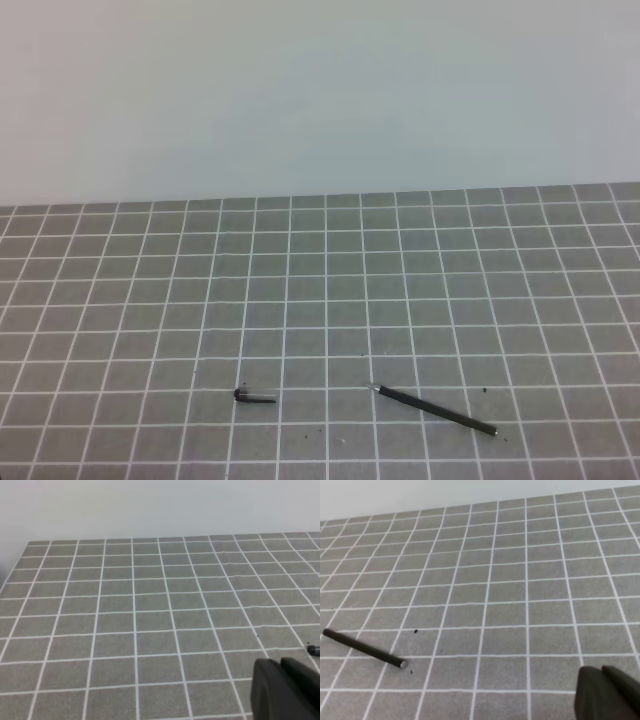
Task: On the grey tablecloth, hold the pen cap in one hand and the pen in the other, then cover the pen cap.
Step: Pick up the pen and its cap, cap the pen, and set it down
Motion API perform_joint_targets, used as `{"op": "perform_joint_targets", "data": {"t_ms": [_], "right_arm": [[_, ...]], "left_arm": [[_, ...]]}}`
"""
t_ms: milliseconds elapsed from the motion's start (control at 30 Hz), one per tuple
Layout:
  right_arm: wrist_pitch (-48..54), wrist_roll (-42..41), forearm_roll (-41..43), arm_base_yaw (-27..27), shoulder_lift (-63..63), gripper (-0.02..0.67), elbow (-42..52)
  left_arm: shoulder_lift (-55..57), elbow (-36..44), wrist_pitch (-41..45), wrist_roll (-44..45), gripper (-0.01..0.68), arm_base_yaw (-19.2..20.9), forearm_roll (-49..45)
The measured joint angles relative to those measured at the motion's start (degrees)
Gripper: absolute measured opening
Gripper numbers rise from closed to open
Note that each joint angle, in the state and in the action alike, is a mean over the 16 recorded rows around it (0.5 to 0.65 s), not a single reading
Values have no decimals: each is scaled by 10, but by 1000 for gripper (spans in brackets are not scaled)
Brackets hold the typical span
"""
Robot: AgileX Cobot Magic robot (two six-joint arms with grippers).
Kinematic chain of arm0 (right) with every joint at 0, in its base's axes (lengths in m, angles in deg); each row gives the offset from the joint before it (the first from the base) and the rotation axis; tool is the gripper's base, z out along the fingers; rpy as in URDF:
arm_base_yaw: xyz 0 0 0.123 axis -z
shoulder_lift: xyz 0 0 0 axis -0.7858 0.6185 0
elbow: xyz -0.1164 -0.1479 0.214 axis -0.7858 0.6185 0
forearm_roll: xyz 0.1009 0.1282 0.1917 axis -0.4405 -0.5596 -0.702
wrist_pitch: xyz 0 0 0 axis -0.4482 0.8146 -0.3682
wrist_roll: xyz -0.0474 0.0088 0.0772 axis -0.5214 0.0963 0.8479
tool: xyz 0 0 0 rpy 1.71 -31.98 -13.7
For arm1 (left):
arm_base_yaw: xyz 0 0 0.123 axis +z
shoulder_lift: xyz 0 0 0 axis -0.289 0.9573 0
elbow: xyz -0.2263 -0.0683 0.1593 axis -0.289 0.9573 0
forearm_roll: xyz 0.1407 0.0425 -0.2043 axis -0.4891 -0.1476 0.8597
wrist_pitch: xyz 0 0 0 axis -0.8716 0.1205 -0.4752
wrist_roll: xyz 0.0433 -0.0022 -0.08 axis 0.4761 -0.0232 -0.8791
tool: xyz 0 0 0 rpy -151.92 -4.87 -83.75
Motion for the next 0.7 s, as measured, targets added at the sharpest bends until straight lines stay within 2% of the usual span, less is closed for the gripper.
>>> {"op": "perform_joint_targets", "data": {"t_ms": [700], "right_arm": [[11, -3, 5, 0, -3, -3, 5]], "left_arm": [[0, 0, 0, 0, -3, 0, 0]]}}
